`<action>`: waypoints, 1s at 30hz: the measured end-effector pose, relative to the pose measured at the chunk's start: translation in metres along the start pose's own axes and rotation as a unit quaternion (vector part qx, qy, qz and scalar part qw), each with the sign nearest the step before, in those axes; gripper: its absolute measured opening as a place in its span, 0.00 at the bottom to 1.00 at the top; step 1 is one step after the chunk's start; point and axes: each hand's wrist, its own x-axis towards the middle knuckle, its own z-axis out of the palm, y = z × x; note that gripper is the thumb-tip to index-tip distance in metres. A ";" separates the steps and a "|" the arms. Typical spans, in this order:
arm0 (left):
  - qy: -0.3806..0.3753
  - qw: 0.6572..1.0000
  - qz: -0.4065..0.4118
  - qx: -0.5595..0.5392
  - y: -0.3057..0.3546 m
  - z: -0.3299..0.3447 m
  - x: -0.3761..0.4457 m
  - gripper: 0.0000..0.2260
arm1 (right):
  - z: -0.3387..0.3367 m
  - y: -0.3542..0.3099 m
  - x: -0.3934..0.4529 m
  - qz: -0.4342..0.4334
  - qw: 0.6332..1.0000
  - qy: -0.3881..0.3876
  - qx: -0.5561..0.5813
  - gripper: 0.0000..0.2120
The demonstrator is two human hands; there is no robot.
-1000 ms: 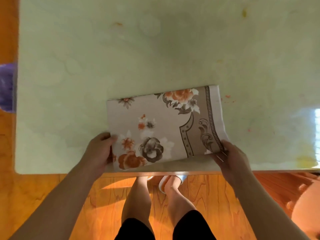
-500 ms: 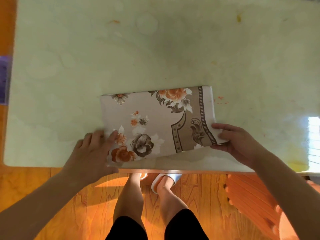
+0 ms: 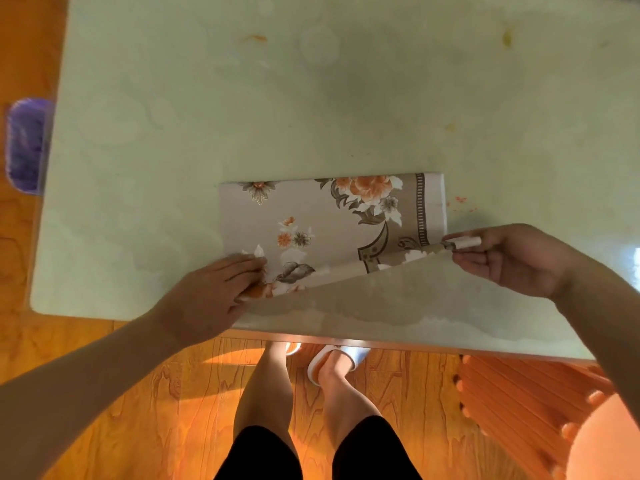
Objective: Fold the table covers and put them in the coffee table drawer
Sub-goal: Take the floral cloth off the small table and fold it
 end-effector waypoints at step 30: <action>0.286 0.703 -0.478 -0.443 0.015 -0.011 0.045 0.11 | 0.036 0.022 0.058 -0.264 0.908 0.214 -0.246 0.06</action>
